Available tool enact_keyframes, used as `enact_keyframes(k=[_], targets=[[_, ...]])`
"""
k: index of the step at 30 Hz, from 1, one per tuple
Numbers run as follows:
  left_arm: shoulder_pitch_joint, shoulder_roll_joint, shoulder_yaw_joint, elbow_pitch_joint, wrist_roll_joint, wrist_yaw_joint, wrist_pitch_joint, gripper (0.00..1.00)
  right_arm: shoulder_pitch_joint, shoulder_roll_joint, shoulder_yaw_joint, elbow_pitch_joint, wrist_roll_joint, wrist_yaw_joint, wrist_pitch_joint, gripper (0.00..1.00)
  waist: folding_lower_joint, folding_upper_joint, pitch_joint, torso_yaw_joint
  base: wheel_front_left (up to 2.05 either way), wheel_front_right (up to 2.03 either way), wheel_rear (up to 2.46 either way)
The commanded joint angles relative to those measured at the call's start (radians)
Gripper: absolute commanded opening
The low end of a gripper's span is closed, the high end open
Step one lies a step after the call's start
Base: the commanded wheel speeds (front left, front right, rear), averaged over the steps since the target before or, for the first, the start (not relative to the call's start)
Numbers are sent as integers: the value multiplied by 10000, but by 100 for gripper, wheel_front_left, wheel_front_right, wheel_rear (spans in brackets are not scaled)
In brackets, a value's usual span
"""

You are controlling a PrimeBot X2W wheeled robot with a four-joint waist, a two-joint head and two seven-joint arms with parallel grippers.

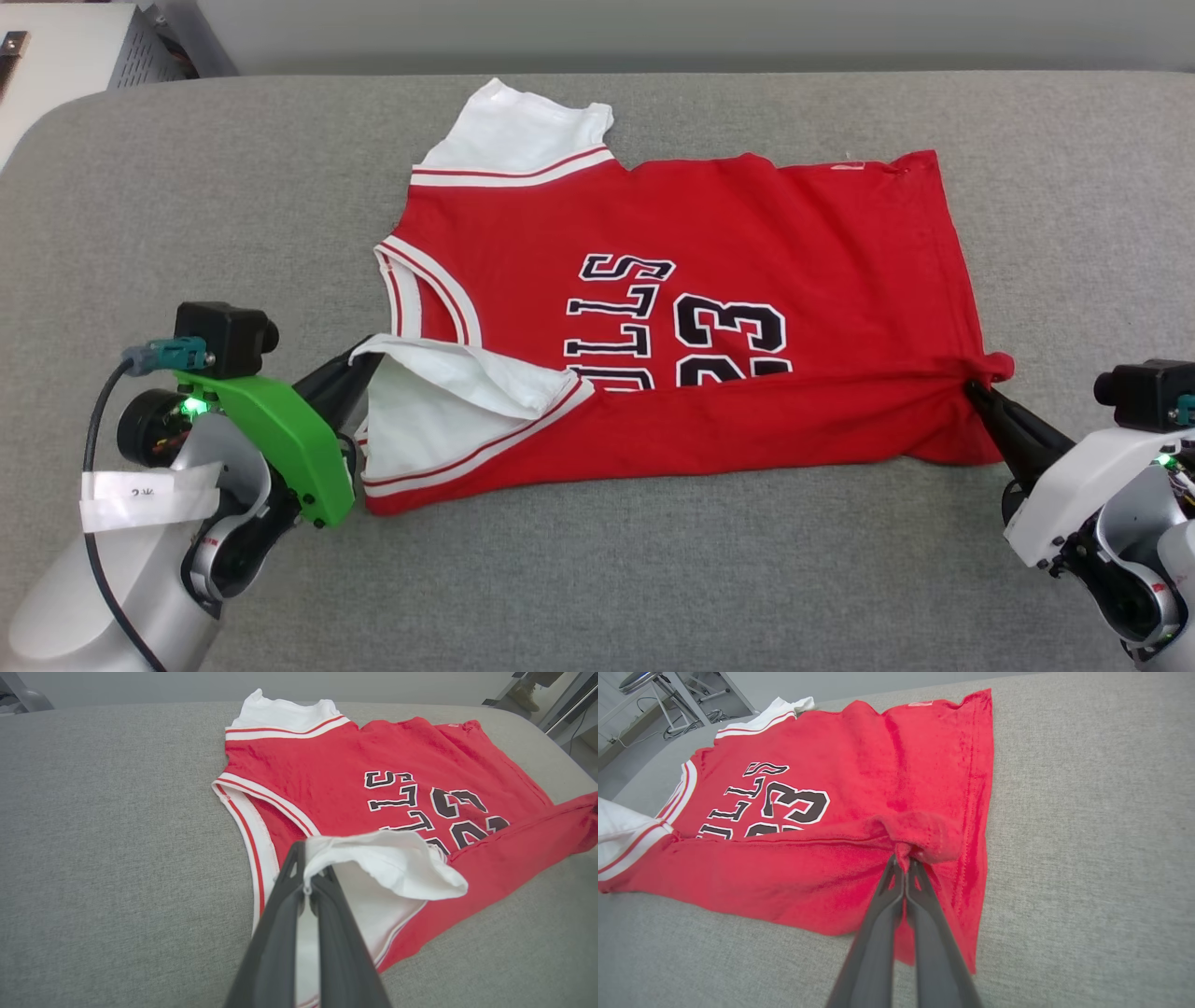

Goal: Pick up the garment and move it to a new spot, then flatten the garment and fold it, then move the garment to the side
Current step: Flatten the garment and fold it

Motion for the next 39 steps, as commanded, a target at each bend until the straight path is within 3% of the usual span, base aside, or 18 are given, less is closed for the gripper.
enact_keyframes(k=[1, 13, 14, 15, 16, 17, 29, 34, 39], targets=[[-356, -106, -17, 253, 92, -59, -29, 0, -262, 117, -57, 122, -101, -13, 103, 0, 0, 0, 200, -143, 0, 0, 0], [-1522, -382, -461, 2224, 419, -137, -95, 0, -1376, 615, 236, 1273, -380, -13, 558, 0, 0, 0, 708, -431, 0, 0, 0], [-1582, -416, -514, 2377, 461, -141, -114, 18, -1451, 647, 293, 1385, -361, -13, 590, 0, 0, 0, 727, -444, 0, 0, 0], [-1655, -465, -598, 2574, 535, -144, -131, 91, -1538, 673, 341, 1524, -353, -13, 610, 0, 0, 0, 755, -447, 0, 0, 0], [-1721, -521, -656, 2740, 578, -146, -141, 100, -1625, 650, 369, 1620, -468, -13, 526, 45, 0, 0, 779, -440, 0, 0, 0], [-1814, -578, -716, 2971, 666, -137, -179, 100, -1700, 660, 409, 1757, -539, -13, 480, 100, 0, 0, 800, -427, 0, 0, 0], [-1935, -1291, -592, 4710, 756, 43, -1598, 100, -1836, 568, 762, 2243, -924, -13, 328, 100, 0, 0, 53, -288, 0, 0, 0], [-1404, -1484, -380, 4385, 478, 143, -2173, 100, -1456, 429, 506, 1925, -1196, -13, 724, 100, 0, 0, -444, -178, 0, 0, 0], [-503, -1571, -271, 3406, 224, 597, -2318, 100, -686, 483, -133, 1275, -1583, -13, 1672, 100, 0, 0, -915, -53, 0, 0, 0]])
